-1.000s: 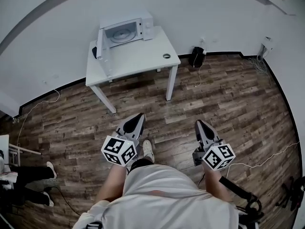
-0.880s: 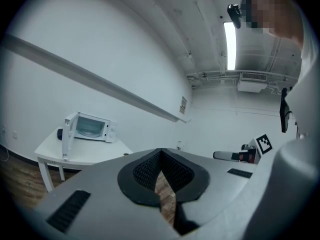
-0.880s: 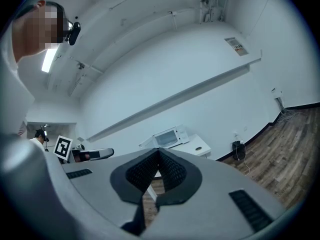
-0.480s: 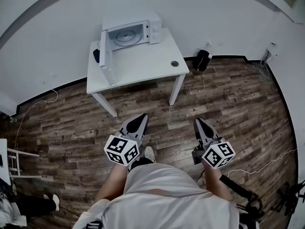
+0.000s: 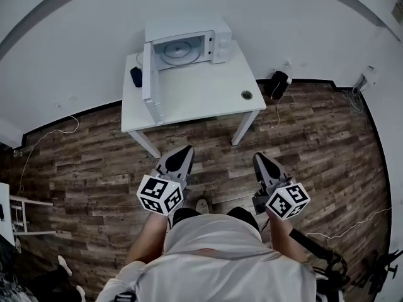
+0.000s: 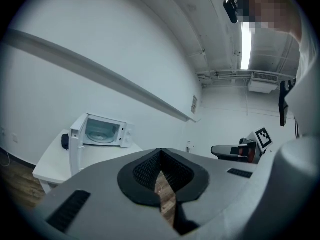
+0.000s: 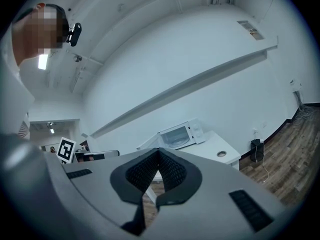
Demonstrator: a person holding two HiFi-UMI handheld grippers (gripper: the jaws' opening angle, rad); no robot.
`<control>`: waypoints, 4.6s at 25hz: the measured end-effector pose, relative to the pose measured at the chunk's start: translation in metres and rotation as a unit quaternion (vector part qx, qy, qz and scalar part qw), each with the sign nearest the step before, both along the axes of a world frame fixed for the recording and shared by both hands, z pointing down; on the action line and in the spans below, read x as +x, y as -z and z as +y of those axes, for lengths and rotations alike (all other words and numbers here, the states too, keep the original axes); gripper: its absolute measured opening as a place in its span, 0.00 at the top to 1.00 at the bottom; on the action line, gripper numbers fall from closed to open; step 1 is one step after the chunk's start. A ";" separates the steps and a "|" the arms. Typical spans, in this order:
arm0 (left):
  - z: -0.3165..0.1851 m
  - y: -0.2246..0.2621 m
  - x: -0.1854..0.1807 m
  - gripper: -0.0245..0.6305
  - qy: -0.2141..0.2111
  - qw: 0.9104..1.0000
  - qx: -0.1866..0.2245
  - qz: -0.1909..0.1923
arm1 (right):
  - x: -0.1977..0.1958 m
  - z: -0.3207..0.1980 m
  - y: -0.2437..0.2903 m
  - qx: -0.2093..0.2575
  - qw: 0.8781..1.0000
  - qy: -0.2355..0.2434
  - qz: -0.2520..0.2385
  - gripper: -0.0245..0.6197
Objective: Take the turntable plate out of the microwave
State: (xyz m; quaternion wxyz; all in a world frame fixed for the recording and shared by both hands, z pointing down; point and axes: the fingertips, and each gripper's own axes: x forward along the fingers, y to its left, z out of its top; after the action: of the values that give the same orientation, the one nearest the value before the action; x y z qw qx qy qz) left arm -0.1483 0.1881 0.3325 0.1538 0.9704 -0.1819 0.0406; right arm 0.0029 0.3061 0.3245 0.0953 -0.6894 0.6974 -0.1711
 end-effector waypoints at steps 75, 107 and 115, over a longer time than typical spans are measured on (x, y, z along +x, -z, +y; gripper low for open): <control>-0.482 -0.190 0.215 0.95 0.280 0.939 -0.199 0.021 | 0.154 -0.578 -0.181 -0.092 0.953 0.268 -0.107 0.96; -0.536 -0.261 0.232 0.76 0.251 0.807 -0.473 0.250 | 0.142 -0.649 -0.268 -0.139 0.864 0.154 -0.460 0.73; -0.551 -0.278 0.228 0.73 0.261 0.789 -0.489 0.265 | 0.139 -0.661 -0.280 -0.149 0.859 0.140 -0.469 0.70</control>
State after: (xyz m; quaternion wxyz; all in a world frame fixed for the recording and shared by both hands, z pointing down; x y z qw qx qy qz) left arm 0.0794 -0.3628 0.6103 0.6550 0.6537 -0.3358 -0.1756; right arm 0.1416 -0.3544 0.6050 0.2818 -0.4292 0.6254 -0.5877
